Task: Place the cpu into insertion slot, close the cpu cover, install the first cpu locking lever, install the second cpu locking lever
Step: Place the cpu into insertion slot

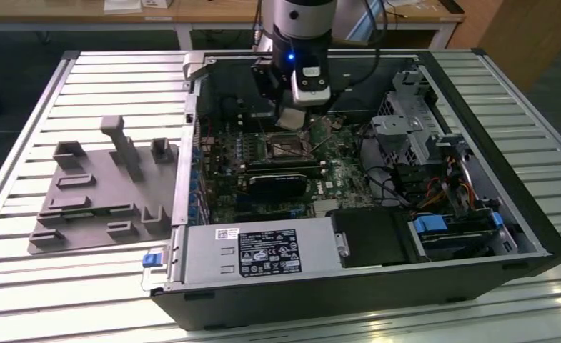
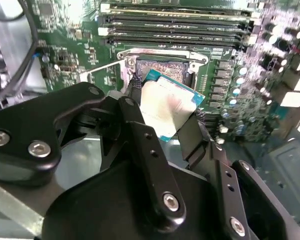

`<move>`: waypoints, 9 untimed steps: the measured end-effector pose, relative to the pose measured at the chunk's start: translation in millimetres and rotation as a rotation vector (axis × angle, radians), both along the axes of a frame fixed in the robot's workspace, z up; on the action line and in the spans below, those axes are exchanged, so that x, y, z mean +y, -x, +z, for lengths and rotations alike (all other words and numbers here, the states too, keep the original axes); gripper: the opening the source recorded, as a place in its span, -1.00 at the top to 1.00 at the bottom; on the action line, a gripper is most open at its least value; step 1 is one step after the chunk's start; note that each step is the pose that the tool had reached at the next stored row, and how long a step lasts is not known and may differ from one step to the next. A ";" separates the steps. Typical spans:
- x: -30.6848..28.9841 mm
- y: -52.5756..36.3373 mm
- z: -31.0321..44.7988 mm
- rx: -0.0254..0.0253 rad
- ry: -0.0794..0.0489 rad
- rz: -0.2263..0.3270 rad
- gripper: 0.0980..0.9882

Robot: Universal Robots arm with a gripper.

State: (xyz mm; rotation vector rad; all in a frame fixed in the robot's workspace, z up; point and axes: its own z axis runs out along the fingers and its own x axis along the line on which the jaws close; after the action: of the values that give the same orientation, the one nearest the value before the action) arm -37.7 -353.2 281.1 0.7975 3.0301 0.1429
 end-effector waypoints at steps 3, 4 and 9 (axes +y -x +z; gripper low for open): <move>0.0 0.0 -1.2 0.0000 0.000 -0.054 0.01; 0.0 0.0 -1.2 0.0001 0.000 -0.073 0.01; 0.0 0.0 -1.6 -0.0001 0.000 -0.163 0.01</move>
State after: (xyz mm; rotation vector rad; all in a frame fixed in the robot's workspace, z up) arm -37.8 -353.2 279.5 1.0397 2.9479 0.1417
